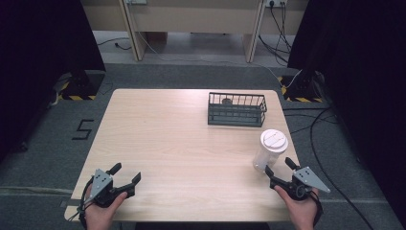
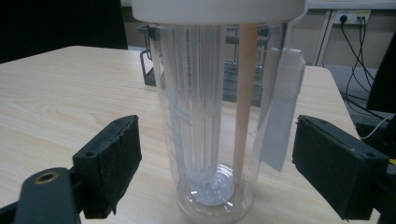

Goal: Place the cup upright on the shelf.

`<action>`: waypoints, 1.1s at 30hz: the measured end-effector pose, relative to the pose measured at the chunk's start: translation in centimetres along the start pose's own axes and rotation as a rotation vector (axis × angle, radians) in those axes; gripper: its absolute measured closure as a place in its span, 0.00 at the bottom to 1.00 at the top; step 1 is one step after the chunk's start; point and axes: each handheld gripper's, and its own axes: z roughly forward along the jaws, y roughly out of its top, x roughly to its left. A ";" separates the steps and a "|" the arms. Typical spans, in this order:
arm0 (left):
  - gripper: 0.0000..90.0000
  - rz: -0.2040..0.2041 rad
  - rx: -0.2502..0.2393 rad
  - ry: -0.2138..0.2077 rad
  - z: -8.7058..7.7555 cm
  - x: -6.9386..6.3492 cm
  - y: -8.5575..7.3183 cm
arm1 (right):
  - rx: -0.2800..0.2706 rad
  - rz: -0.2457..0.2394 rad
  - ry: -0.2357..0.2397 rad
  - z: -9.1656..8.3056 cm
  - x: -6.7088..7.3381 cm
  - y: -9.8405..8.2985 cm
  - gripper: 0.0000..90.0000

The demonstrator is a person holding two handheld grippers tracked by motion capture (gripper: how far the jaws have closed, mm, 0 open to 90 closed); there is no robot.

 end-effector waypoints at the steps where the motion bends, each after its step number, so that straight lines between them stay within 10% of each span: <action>1: 0.17 -0.001 -0.001 0.000 0.0 0.0 0.0 | 0.001 -0.001 0.001 0.3 0.0 0.1 0.17; 33: 0.17 0.002 -0.003 -0.009 0.0 -0.1 0.0 | -0.013 0.008 0.011 5.2 -0.3 -0.1 0.17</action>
